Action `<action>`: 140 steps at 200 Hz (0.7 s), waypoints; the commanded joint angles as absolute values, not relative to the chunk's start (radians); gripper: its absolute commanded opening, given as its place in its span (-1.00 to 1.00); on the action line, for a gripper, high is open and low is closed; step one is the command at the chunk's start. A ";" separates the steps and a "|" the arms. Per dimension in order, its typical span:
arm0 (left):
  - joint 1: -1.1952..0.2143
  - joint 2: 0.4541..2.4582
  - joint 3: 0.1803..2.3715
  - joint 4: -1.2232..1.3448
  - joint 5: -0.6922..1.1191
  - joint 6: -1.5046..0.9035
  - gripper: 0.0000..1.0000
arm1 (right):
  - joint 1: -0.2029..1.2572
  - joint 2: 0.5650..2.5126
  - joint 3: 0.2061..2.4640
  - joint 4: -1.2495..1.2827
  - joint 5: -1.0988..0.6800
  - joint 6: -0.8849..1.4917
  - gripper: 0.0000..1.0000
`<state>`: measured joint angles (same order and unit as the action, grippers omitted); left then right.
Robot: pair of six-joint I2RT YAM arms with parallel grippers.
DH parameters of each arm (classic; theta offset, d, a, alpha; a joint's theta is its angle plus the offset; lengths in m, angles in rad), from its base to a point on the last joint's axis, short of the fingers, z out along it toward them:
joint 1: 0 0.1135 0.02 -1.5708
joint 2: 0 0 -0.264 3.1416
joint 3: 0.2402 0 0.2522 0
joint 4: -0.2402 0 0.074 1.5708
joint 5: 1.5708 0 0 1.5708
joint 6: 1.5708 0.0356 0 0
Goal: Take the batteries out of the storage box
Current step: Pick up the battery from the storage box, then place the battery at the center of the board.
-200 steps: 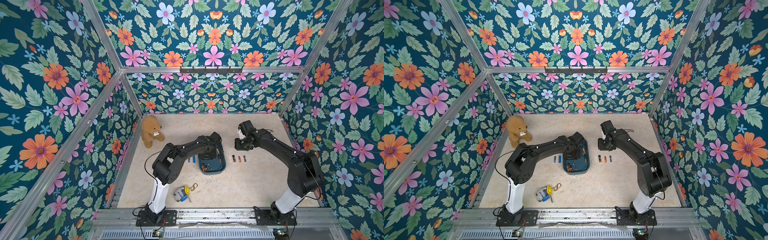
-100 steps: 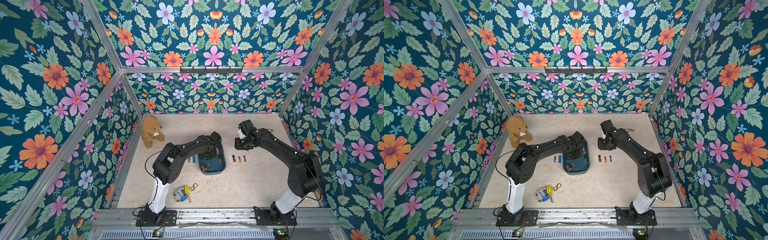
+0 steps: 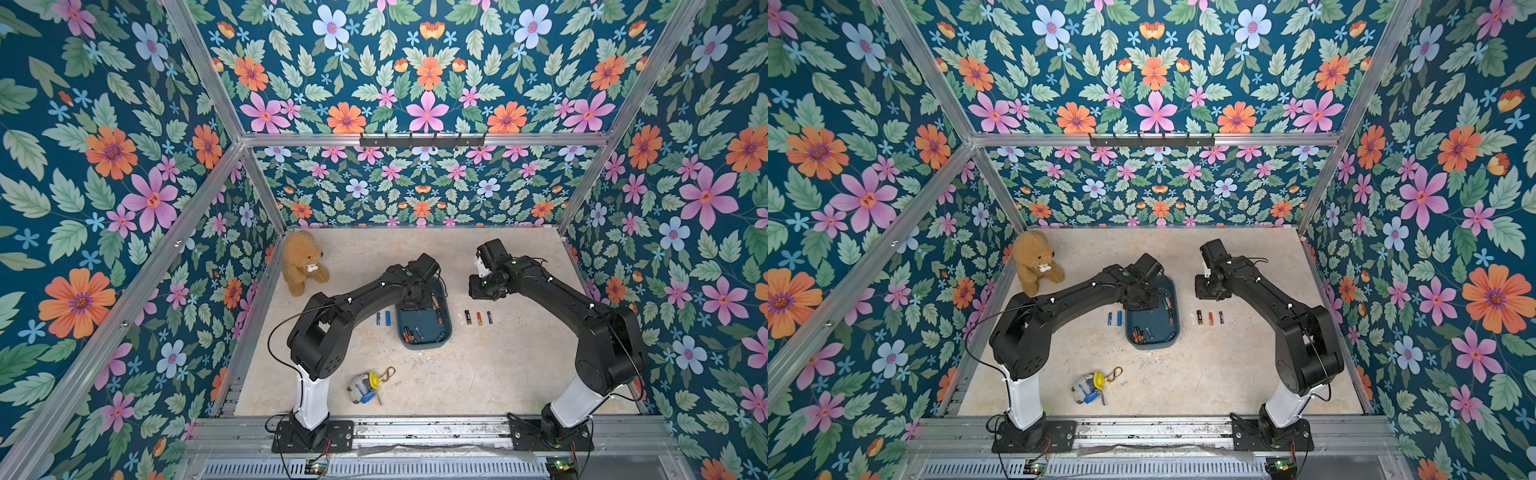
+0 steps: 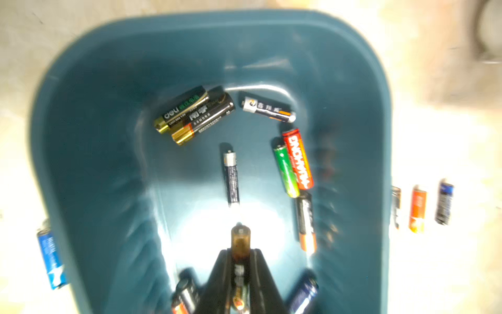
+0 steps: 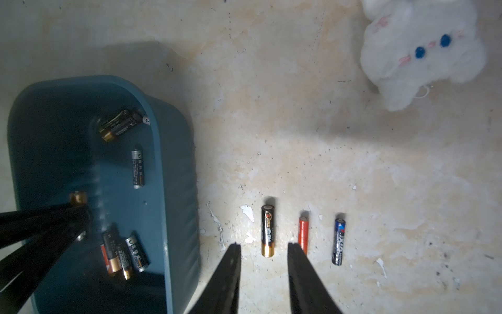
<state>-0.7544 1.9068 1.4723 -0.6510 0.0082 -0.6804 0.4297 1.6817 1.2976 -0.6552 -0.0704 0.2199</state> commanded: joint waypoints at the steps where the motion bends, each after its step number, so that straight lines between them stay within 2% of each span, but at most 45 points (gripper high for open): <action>1: -0.734 1.867 1.452 -0.660 0.003 -0.672 -0.66 | 0.442 1.687 1.314 -0.663 -0.064 0.237 -0.31; 88: -0.559 1.628 1.233 -0.664 -0.008 -0.615 -0.65 | 0.465 1.704 1.325 -0.666 -0.054 0.246 -0.31; 140: -0.486 1.583 1.103 -0.627 -0.005 -0.579 -0.65 | 0.466 1.702 1.318 -0.668 -0.048 0.250 -0.30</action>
<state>-0.5049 1.5879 1.1385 -0.6506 -0.0002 -0.6121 0.4644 1.6981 1.3190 -0.6563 -0.0650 0.2417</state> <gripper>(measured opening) 0.178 0.347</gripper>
